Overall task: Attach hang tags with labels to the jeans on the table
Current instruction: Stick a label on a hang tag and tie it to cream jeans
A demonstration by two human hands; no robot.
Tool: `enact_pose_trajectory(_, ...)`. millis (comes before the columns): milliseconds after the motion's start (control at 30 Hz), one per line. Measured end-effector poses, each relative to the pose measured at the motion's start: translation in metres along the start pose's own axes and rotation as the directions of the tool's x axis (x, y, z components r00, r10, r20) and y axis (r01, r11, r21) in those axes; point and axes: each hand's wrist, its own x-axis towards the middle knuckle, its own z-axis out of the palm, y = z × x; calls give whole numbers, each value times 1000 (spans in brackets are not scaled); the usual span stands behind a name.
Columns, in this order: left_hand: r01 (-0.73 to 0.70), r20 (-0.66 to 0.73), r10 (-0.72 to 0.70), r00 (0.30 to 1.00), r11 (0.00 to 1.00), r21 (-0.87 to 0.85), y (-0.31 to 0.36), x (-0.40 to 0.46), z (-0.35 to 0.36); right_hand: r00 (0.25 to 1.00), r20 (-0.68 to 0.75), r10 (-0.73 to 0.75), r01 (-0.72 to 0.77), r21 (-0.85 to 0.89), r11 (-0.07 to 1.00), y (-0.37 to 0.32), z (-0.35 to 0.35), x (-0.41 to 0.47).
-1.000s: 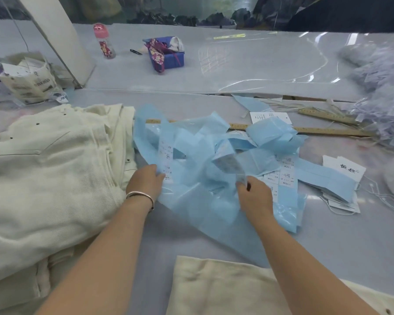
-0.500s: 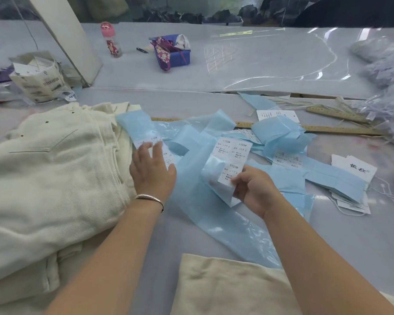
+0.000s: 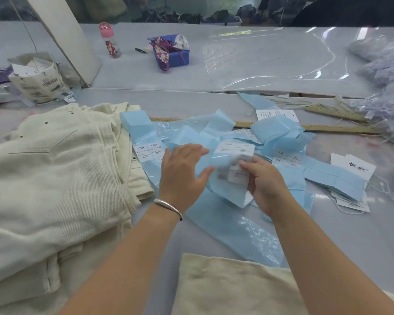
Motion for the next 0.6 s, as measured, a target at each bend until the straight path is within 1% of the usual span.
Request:
enact_pose_trajectory(33, 57, -8, -57, 998, 998, 17, -8, -2, 1, 989, -136, -54, 41, -92, 995, -1, -7, 4)
enact_pose_trajectory(67, 113, 29, -114, 993, 993, 42, -16, -4, 2, 947, -294, -129, 71, -203, 977, -1, -16, 8)
enact_pose_trajectory(100, 144, 124, -156, 980, 984, 101, -25, -7, 5, 879, -428, -209, 81, -298, 951, -3, -27, 13)
enact_pose_trajectory(133, 122, 264, -174, 949, 972, 201, -32, -11, 8, 819, -512, -259, 62, -369, 927, -4, -37, 16)
enact_pose_trajectory(167, 65, 407, -190, 894, 952, 301, -39, -16, 13, 791, -551, -266, 17, -416, 909, -4, -45, 19)
enact_pose_trajectory(200, 18, 512, -214, 832, 932, 361, -43, -21, 18, 786, -560, -263, -52, -483, 874, -2, -50, 22)
enact_pose_trajectory(233, 14, 564, -242, 790, 926, 378, -47, -25, 22, 786, -541, -299, -133, -620, 773, 1, -51, 22)
enact_pose_trajectory(267, 46, 565, -265, 781, 927, 372, -49, -29, 26, 784, -483, -391, -174, -774, 608, 5, -46, 20)
enact_pose_trajectory(300, 82, 538, -277, 796, 930, 358, -50, -31, 28, 773, -369, -516, -137, -892, 432, 10, -39, 18)
enact_pose_trajectory(333, 93, 504, -275, 819, 930, 356, -51, -31, 29, 751, -217, -623, -33, -956, 293, 16, -28, 16)
enact_pose_trajectory(367, 94, 473, -274, 838, 925, 369, -50, -31, 29, 734, -61, -676, 100, -975, 197, 22, -15, 15)
enact_pose_trajectory(400, 91, 445, -279, 851, 913, 397, -49, -32, 28, 727, 89, -680, 232, -965, 122, 28, -2, 14)
enact_pose_trajectory(433, 93, 418, -289, 861, 899, 429, -49, -31, 27, 741, 225, -633, 342, -937, 67, 35, 11, 16)
enact_pose_trajectory(500, 116, 369, -324, 871, 866, 486, -51, -32, 23, 787, 435, -438, 470, -882, -31, 47, 37, 25)
enact_pose_trajectory(533, 136, 351, -347, 870, 852, 506, -54, -32, 20, 802, 492, -338, 494, -865, -87, 52, 47, 32)
enact_pose_trajectory(600, 184, 306, -392, 867, 824, 535, -60, -33, 14, 837, 514, -189, 490, -856, -161, 58, 62, 49)
